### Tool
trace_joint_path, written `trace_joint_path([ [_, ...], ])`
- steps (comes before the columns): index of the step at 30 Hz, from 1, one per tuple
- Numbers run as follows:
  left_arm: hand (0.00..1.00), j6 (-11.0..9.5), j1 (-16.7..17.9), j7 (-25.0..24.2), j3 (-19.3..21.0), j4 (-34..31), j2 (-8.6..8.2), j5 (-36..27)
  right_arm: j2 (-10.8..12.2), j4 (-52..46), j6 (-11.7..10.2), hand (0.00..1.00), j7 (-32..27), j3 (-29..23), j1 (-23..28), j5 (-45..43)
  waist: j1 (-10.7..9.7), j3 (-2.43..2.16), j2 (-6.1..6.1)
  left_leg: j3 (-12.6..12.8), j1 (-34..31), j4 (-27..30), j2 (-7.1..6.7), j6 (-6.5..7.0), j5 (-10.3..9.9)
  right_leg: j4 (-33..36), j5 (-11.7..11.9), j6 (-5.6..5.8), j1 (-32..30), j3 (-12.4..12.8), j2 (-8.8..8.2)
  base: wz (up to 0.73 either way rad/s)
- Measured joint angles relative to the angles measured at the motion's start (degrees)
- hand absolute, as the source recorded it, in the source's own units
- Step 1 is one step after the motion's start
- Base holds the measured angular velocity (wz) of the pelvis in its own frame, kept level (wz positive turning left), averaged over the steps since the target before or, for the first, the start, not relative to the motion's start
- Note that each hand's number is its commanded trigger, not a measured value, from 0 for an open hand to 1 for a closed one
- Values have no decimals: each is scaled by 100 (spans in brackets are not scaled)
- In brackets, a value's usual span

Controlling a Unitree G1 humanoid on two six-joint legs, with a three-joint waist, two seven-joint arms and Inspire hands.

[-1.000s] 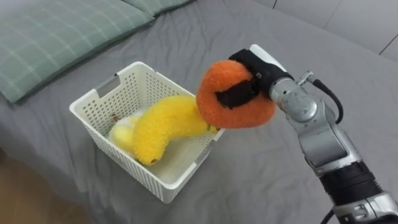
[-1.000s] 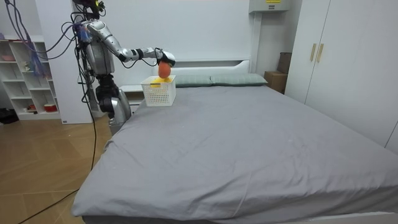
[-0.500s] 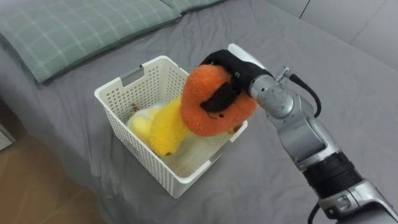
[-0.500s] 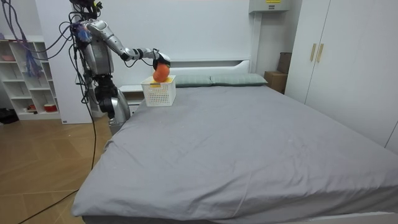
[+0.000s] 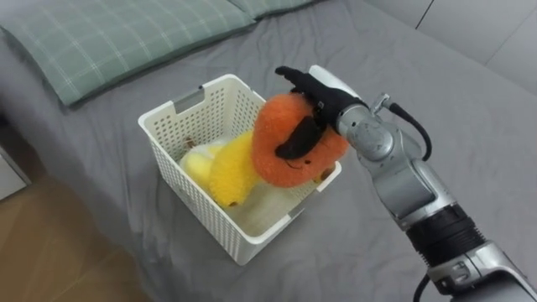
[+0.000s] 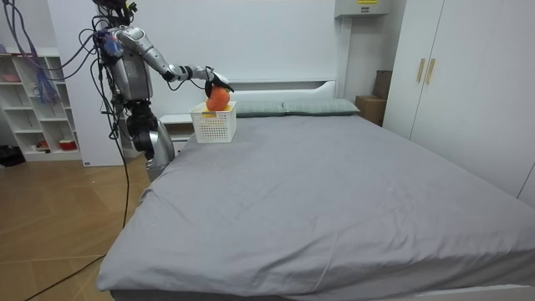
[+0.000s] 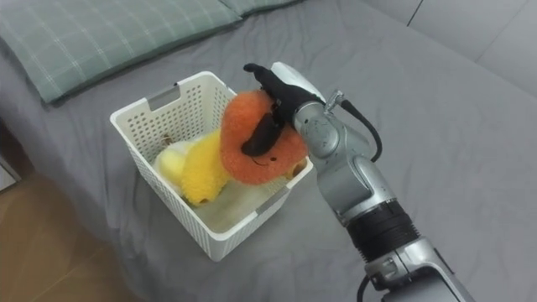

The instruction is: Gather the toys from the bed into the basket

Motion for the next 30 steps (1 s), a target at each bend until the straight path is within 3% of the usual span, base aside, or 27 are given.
trace_joint_path([
  [22, 0, 1, -121, 39, -107, 3, 66, 57, 118, 53, -1, 0, -125, 21, 0, 46, 40, 17, -31, 7, -1, -56, 8, -11, 38, 0, 0, 0, -52, 138, 14, 0],
  [30, 0, -27, -199, 148, -113, 22, 108, 51, 115, 74, -4, 0, -22, 360, -27, 1203, 45, 33, -6, 40, -5, -50, 16, -13, 36, 3, 0, 0, -72, 143, 18, -2],
])
